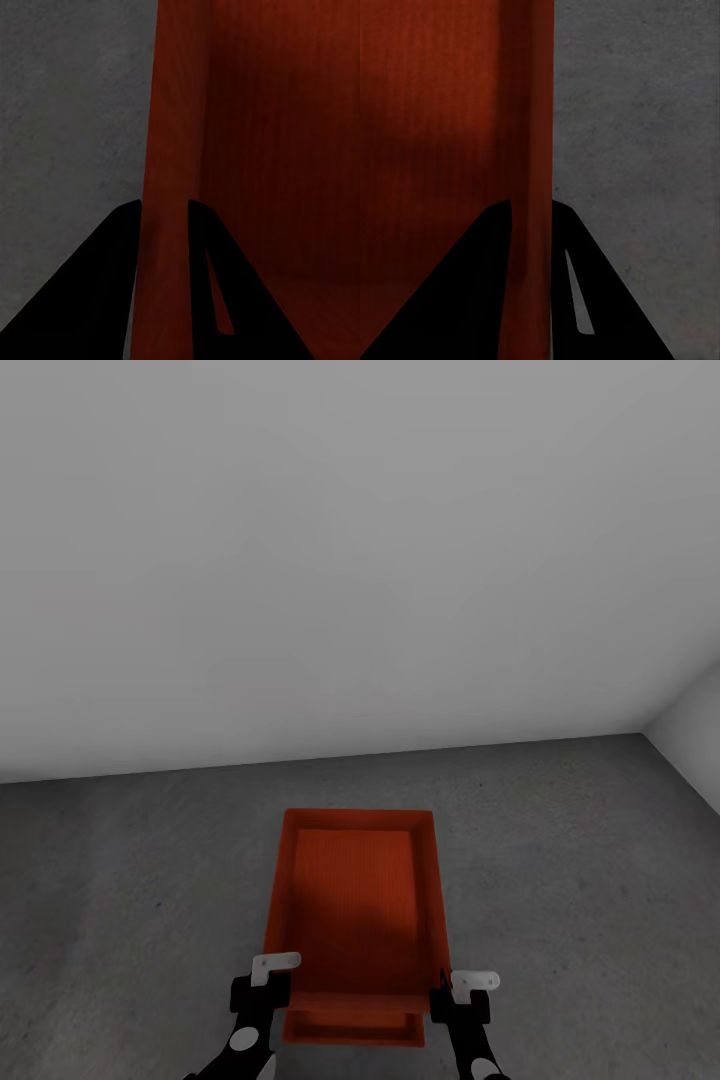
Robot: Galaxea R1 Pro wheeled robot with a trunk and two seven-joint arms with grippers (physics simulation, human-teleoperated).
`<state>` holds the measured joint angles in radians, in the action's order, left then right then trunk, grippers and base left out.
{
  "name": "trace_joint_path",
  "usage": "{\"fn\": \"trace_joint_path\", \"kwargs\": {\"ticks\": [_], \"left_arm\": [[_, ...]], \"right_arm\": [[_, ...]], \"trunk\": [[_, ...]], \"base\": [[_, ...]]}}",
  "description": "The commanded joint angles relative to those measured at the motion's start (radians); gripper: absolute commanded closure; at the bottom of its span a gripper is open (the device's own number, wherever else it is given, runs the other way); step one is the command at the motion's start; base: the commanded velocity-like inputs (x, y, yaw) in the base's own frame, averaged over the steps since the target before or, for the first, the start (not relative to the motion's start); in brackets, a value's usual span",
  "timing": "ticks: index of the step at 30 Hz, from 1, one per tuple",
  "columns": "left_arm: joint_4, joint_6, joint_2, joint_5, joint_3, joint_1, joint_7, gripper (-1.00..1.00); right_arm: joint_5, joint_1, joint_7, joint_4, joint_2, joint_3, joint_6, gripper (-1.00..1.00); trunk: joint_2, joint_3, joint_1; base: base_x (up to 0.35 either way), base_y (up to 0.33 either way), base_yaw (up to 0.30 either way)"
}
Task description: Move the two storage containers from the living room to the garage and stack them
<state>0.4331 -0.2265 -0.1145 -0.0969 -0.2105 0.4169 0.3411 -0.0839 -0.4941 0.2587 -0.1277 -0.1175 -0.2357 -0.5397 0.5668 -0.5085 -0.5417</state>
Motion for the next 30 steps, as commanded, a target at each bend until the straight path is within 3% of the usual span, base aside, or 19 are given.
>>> {"fn": "trace_joint_path", "kwargs": {"ticks": [1, 30], "left_arm": [[-0.017, -0.01, 0.001, -0.031, -0.001, 0.0, 0.013, 1.0], [-0.017, -0.011, 0.001, -0.037, -0.001, 0.0, 0.013, 1.0]], "right_arm": [[-0.017, -0.001, 0.0, -0.032, 0.0, 0.026, -0.026, 1.0], [-0.017, -0.001, 0.001, -0.032, -0.001, 0.026, -0.026, 1.0]], "trunk": [[0.001, -0.001, 0.0], [0.001, -0.001, 0.0]], "base": [[0.0, 0.0, 0.0], [-0.028, 0.0, 0.0]]}}
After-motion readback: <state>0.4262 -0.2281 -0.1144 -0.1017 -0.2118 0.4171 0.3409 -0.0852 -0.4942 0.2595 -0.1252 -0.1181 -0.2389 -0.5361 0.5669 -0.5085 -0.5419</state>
